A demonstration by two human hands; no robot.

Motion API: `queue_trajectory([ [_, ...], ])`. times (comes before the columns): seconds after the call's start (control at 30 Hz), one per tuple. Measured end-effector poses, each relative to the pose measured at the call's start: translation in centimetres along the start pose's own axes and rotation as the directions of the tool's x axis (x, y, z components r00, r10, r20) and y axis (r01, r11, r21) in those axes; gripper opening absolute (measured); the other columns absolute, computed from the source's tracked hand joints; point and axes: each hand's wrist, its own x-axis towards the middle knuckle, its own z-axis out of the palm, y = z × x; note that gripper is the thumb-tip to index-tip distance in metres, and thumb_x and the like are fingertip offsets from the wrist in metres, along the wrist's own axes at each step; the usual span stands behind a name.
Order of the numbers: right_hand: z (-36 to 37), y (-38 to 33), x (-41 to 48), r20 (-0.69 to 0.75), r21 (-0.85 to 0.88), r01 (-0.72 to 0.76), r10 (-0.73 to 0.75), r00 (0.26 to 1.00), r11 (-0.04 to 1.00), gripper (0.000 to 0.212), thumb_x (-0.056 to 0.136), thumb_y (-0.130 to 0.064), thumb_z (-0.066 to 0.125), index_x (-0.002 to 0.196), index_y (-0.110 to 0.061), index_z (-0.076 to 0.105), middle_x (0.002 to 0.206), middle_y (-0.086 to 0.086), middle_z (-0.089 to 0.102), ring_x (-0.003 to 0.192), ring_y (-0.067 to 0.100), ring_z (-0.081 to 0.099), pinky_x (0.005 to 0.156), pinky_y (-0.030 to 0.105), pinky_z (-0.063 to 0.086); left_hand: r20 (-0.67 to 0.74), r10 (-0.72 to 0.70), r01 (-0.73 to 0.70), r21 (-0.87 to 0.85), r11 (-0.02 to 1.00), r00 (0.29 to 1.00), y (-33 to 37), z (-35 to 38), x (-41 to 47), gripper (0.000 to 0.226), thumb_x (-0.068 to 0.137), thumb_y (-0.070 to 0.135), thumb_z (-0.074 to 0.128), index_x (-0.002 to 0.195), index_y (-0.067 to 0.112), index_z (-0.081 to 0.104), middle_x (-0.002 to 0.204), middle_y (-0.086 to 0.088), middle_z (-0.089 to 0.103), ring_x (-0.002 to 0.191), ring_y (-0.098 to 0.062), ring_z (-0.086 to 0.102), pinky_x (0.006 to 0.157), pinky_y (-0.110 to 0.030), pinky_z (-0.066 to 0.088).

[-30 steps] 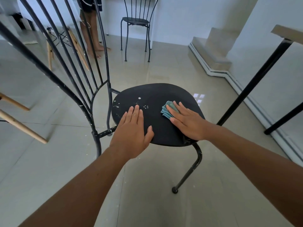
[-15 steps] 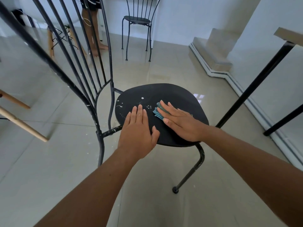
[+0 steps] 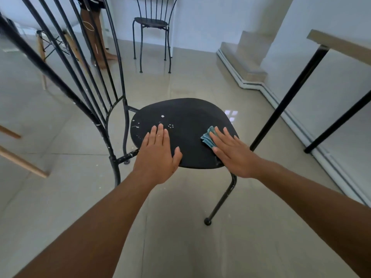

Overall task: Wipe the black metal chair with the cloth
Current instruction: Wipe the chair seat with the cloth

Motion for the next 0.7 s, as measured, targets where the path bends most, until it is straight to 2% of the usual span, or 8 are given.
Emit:
queue_trajectory([
  [0.17, 1.3, -5.5, -1.9, -0.001, -0.009, 0.092, -0.092, 0.996, 0.996, 0.062, 0.114, -0.054, 0.009, 0.169, -0.035, -0.012, 0.176, -0.016, -0.022, 0.160, 0.010, -0.028, 0.130, 0.036, -0.013, -0.011, -0.014, 0.014, 0.000, 1.000, 1.000, 0.2, 0.1, 0.1, 0.077, 0.107, 0.053, 0.004, 0.167, 0.005, 0.009, 0.175, -0.016, 0.004, 0.163, -0.030, 0.002, 0.132, -0.047, 0.010],
  [0.3, 1.0, -6.7, 1.6, 0.024, 0.003, 0.151, -0.151, 0.988, 0.989, 0.062, 0.114, -0.054, 0.008, 0.170, -0.035, -0.010, 0.178, -0.015, -0.017, 0.162, 0.013, -0.022, 0.129, 0.038, -0.011, -0.013, 0.002, -0.002, 0.000, 1.000, 1.000, 0.0, 0.3, 0.1, 0.076, 0.107, 0.050, 0.003, 0.167, 0.004, 0.012, 0.175, -0.016, 0.006, 0.163, -0.030, 0.003, 0.132, -0.046, 0.011],
  [0.47, -0.4, -2.9, 6.0, 0.048, 0.017, 0.029, -0.029, 0.998, 0.999, 0.063, 0.113, -0.056, 0.010, 0.171, -0.037, -0.008, 0.180, -0.012, -0.012, 0.165, 0.019, -0.014, 0.134, 0.051, 0.000, 0.003, 0.026, -0.026, 0.004, 1.000, 1.000, -0.4, -0.1, 0.0, 0.072, 0.109, 0.049, 0.007, 0.167, 0.006, 0.010, 0.176, -0.014, 0.004, 0.163, -0.027, 0.003, 0.132, -0.044, 0.009],
  [0.7, 0.0, -0.5, 2.5, 0.007, -0.013, -0.034, 0.034, 0.999, 0.999, 0.063, 0.114, -0.055, 0.008, 0.171, -0.035, -0.009, 0.180, -0.011, -0.013, 0.165, 0.019, -0.016, 0.135, 0.049, -0.001, 0.013, 0.027, -0.027, -0.002, 1.000, 1.000, -0.5, -0.1, -0.1, 0.074, 0.108, 0.052, 0.005, 0.167, 0.007, 0.008, 0.176, -0.012, 0.003, 0.163, -0.027, 0.002, 0.132, -0.044, 0.009],
])
